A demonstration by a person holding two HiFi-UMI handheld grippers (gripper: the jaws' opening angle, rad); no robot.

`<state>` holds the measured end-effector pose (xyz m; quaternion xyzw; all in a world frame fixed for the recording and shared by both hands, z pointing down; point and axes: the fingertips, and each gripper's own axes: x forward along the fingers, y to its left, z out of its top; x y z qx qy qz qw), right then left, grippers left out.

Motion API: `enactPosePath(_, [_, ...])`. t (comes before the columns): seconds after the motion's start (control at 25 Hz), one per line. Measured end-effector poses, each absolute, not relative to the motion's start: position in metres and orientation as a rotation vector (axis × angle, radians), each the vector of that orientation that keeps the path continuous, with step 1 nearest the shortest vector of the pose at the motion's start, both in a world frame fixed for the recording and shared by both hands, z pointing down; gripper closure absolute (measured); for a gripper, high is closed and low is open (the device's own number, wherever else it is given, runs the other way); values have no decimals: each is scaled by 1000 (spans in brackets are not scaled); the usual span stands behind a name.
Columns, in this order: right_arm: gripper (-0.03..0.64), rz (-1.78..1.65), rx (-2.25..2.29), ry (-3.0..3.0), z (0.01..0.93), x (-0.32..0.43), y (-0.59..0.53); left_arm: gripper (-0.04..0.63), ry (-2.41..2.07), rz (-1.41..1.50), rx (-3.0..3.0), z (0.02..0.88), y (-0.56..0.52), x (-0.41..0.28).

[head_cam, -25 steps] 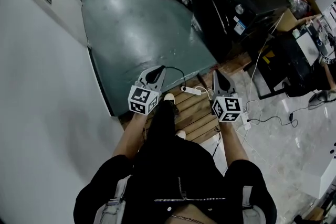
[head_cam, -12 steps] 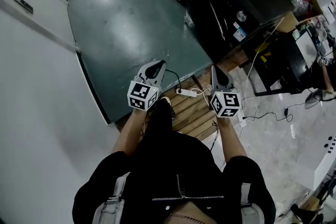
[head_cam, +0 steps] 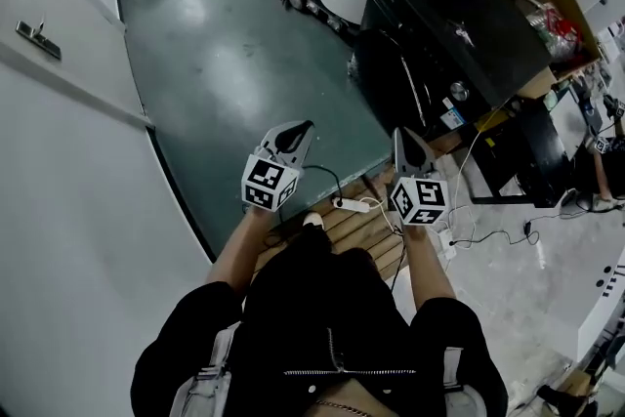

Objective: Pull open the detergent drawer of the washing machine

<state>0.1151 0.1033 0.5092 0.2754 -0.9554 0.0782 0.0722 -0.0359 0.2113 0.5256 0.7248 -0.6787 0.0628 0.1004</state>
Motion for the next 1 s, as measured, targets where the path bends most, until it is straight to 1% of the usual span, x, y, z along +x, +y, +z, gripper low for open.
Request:
enactPosePath(0.24, [611,219,832,-2864,488,96,97,572,-2015,170,2155,499,202,-60])
enactPosePath(0.56, [611,220,872,-2859,483,88,76,572,-1990,162,2163,498,182,-75])
enactPosePath(1.0, [611,236,935,-2857,484,53,-8,572,-1931,206,2216,497,94,-108])
